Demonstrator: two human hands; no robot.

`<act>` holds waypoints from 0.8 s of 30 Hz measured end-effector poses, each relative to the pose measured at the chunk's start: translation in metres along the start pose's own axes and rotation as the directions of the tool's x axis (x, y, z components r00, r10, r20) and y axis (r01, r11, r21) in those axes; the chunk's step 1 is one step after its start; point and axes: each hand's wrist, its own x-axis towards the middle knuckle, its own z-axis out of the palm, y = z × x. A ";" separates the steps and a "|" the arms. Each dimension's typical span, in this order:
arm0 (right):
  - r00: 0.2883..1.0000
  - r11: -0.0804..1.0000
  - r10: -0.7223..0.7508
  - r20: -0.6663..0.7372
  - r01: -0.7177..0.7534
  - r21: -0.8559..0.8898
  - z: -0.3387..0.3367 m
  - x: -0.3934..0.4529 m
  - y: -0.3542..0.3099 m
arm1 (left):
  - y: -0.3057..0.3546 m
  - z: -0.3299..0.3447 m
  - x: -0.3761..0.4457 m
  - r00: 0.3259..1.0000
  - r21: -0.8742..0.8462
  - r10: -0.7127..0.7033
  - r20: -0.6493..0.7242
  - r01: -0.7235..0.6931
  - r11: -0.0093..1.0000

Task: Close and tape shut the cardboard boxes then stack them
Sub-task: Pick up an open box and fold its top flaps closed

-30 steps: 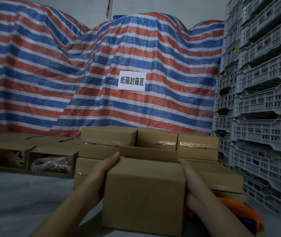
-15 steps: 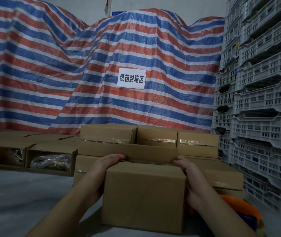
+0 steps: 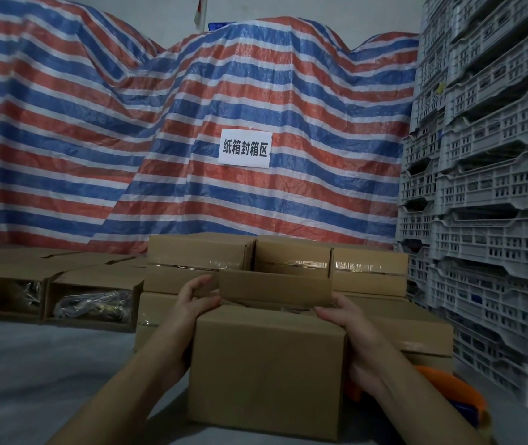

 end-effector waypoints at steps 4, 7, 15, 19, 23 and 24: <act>1.000 1.000 -0.009 0.014 0.009 0.003 0.000 0.000 0.001 | 0.003 0.002 -0.004 0.997 -0.021 0.006 0.072 -0.004 1.000; 1.000 1.000 -0.014 0.027 0.014 0.008 -0.001 0.000 0.002 | 0.004 0.004 -0.004 0.995 -0.022 0.017 0.098 -0.014 1.000; 1.000 1.000 -0.003 0.027 0.003 0.003 -0.003 0.001 0.003 | 0.001 -0.001 -0.001 0.991 0.006 0.031 0.132 -0.032 0.999; 1.000 0.999 0.022 -0.019 -0.021 0.032 -0.004 0.003 0.004 | -0.001 -0.001 -0.002 0.995 0.031 -0.008 0.095 0.005 0.999; 1.000 0.999 0.007 -0.014 -0.006 0.050 -0.004 0.005 0.004 | 0.001 -0.003 -0.004 0.993 0.027 -0.027 0.114 0.024 0.999; 1.000 0.999 0.002 -0.010 -0.001 0.053 -0.003 0.004 0.004 | 0.002 -0.003 -0.005 0.990 0.030 -0.038 0.134 0.034 0.999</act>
